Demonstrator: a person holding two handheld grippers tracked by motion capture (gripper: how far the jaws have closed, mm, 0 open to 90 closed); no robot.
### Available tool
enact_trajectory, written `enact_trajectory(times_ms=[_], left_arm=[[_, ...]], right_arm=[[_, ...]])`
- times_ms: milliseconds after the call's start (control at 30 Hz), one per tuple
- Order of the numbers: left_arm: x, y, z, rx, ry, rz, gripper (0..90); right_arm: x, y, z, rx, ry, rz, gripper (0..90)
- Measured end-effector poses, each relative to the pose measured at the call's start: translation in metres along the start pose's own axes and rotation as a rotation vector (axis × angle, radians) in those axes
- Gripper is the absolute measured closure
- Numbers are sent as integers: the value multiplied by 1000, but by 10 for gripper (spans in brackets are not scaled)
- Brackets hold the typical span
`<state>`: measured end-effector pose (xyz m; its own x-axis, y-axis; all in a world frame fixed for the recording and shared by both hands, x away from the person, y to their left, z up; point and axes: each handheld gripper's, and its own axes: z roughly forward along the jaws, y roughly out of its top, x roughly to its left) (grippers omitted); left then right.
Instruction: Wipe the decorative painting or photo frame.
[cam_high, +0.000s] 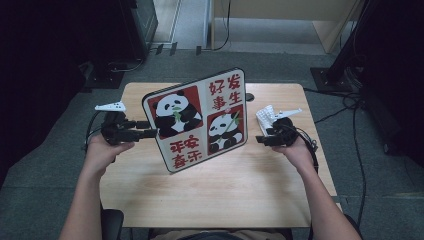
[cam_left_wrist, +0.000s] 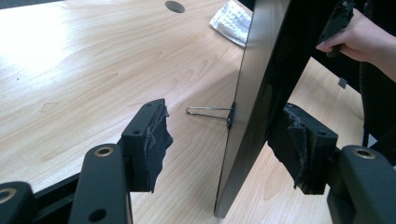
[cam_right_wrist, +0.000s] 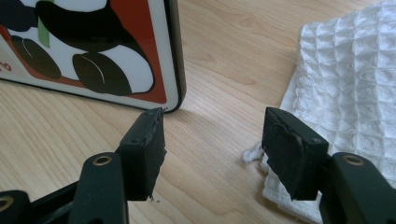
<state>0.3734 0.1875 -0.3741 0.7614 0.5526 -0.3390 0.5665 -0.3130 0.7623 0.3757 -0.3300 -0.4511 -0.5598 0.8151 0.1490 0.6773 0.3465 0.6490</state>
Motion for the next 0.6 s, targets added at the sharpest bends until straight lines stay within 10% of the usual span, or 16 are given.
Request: enact_trajectory(times_ms=[600], left_arm=[[6,0,4,-8,26,-20,366]], right_arm=[[0,-1,-2,-15,7,3,407]])
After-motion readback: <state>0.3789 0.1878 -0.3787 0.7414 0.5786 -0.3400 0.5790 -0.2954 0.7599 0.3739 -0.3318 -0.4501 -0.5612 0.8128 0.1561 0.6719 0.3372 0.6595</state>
